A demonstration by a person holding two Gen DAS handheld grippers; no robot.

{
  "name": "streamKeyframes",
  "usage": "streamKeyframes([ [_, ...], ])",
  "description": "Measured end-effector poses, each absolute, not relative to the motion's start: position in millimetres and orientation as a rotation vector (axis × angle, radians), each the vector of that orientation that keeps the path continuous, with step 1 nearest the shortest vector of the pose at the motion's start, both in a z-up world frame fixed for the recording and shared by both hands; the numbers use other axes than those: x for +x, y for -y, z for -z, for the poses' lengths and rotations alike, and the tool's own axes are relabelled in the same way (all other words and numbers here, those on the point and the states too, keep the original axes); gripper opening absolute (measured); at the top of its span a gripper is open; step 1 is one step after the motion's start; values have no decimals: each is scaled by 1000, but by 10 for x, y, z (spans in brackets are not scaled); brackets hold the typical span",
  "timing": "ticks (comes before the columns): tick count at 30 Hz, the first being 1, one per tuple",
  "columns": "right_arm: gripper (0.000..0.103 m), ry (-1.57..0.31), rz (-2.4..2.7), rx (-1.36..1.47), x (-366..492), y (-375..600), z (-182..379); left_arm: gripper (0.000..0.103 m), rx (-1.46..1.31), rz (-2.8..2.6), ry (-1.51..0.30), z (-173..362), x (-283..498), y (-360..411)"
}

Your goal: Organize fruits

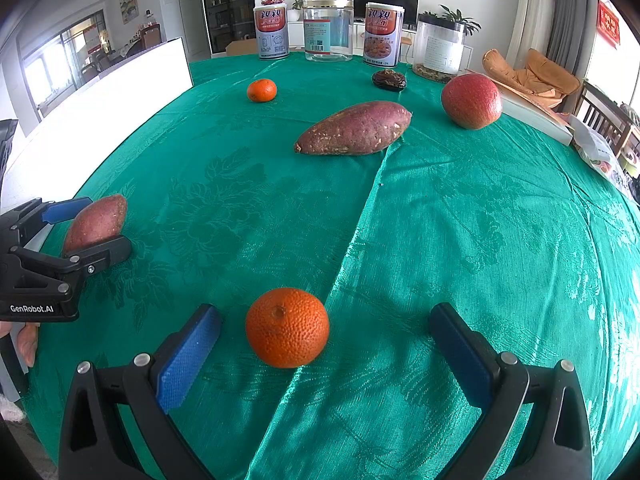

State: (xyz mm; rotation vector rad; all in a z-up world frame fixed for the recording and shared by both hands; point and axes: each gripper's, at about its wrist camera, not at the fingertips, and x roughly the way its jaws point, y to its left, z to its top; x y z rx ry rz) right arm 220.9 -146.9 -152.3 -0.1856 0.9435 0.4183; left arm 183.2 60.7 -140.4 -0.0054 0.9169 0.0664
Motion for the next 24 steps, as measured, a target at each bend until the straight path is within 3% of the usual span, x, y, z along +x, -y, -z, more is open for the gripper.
streamKeyframes([
  [24, 103, -943, -418, -186, 2209, 1472, 1526, 101, -6, -66, -917, 1401, 1832, -610],
])
